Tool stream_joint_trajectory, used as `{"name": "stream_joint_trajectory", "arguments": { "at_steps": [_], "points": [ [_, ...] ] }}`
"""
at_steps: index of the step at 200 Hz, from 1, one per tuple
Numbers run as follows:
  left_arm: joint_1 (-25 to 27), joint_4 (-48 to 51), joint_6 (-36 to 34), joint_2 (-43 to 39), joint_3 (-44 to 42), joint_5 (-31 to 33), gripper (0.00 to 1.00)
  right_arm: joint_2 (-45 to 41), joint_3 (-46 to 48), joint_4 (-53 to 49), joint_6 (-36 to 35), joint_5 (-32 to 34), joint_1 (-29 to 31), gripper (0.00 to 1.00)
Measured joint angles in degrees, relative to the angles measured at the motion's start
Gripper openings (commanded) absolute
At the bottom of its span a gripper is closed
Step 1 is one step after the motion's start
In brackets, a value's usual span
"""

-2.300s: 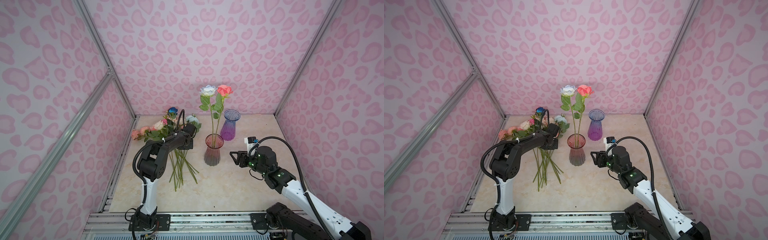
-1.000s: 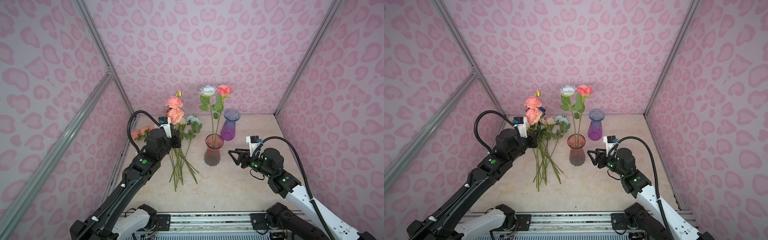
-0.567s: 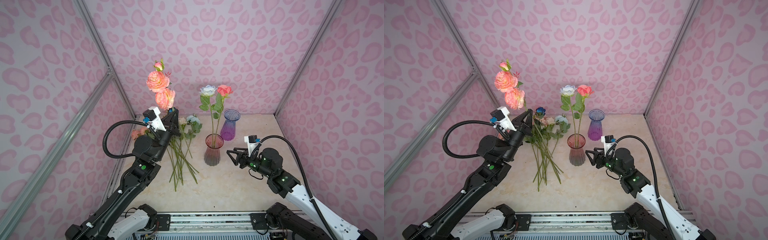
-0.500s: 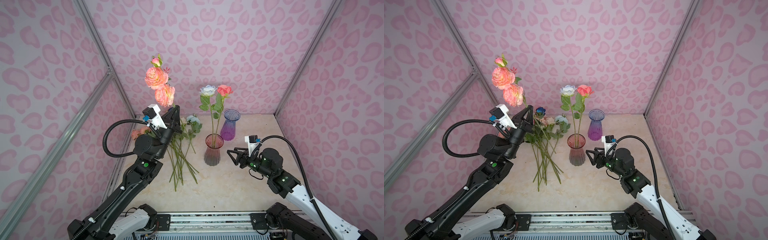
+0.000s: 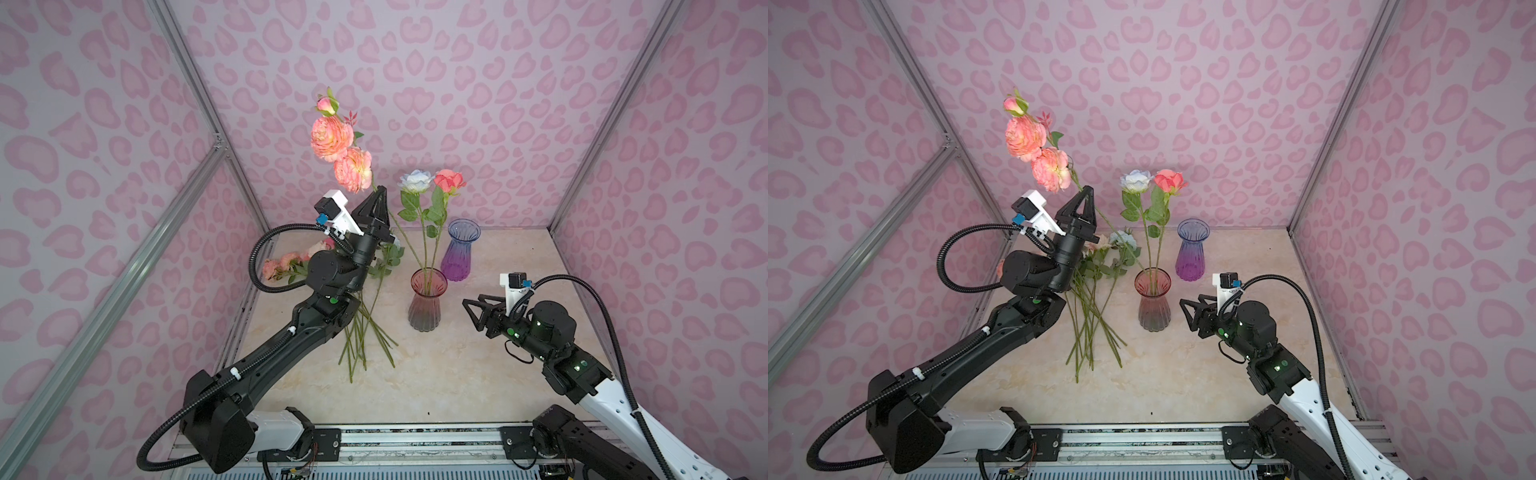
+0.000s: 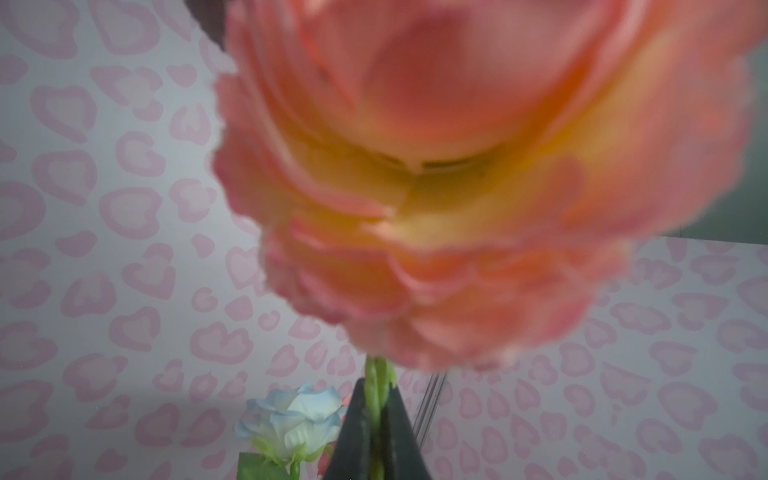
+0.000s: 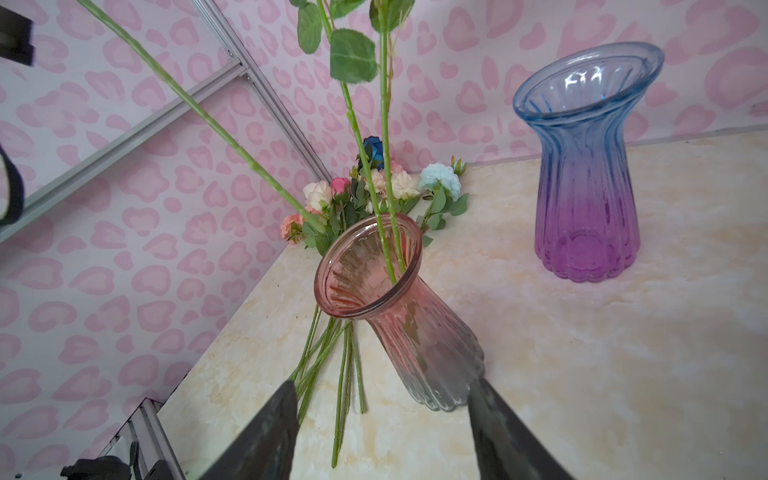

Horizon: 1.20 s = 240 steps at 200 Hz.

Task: Arrange the flowers into the vase
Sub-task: 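Lower the pink rose stem into the pink-grey vase and open the left gripper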

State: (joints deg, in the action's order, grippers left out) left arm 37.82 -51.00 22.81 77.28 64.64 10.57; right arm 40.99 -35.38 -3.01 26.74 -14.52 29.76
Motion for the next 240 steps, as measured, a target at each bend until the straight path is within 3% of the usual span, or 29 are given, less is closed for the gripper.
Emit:
{"name": "stream_joint_trajectory", "arguments": {
  "at_steps": [117,208,240],
  "points": [
    [2.8,0.5,0.0,4.6,-8.5,2.2,0.06,-0.8,1.6,-1.5,-0.2,0.9,-1.4,0.67],
    [6.9,8.5,-1.0,6.4,-10.2,1.6,0.25,0.8,1.6,-0.9,1.2,0.2,-1.4,0.67],
    [7.7,14.0,-1.9,5.6,-9.7,1.6,0.27,0.4,1.3,-1.0,2.2,0.0,-1.4,0.67]
  ]
}}
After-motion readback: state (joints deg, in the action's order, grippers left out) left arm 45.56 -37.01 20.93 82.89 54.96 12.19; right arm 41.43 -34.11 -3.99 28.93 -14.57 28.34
